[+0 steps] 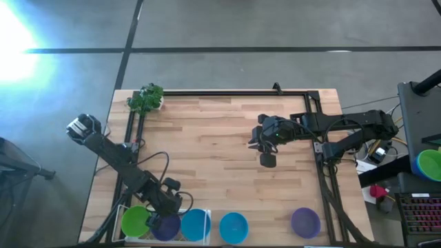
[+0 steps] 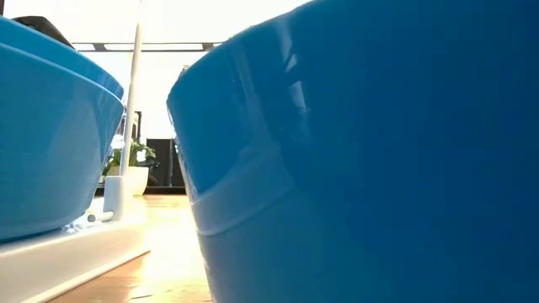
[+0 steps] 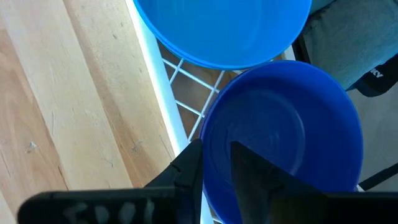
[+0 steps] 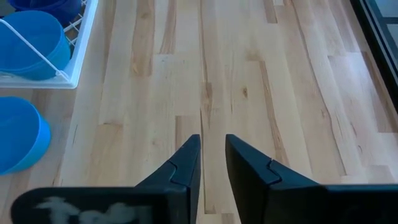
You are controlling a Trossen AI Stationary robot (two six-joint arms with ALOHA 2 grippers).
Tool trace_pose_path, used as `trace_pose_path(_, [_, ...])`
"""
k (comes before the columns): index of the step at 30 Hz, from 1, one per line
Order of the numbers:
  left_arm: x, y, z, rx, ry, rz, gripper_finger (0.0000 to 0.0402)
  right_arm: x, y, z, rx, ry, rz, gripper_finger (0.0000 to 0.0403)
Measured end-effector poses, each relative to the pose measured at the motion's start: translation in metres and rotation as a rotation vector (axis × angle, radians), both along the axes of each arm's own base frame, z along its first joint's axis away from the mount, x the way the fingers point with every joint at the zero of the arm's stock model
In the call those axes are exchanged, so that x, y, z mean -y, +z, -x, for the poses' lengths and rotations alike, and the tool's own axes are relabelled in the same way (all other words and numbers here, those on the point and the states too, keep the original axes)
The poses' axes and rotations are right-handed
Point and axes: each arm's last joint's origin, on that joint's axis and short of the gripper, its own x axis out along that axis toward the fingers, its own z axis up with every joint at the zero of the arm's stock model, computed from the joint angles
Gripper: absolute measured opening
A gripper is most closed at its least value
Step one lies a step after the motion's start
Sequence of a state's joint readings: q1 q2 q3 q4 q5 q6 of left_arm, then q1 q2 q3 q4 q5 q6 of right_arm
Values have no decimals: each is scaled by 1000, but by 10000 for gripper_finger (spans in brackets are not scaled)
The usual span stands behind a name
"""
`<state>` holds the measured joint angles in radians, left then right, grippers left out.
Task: Pick & Place Mini bowls
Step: Stack the top purple bowl on the purple bowl on the shelf, then stack the light blue bowl on the light blue bowl on the shelf
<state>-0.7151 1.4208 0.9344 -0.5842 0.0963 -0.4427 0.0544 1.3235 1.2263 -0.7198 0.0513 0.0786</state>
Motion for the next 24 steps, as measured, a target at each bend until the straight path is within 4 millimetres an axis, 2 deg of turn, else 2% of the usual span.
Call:
trace_pose_path(10, [-1,4,1,11,0,9,71,0,0,0,0,2,2,77])
trace_pose_path(17, [-5,14,5,42,1,37,71,0,0,0,0,2,2,68])
trace_pose_path(24, [-8,21,8,65,5,57,71,0,0,0,0,6,6,77])
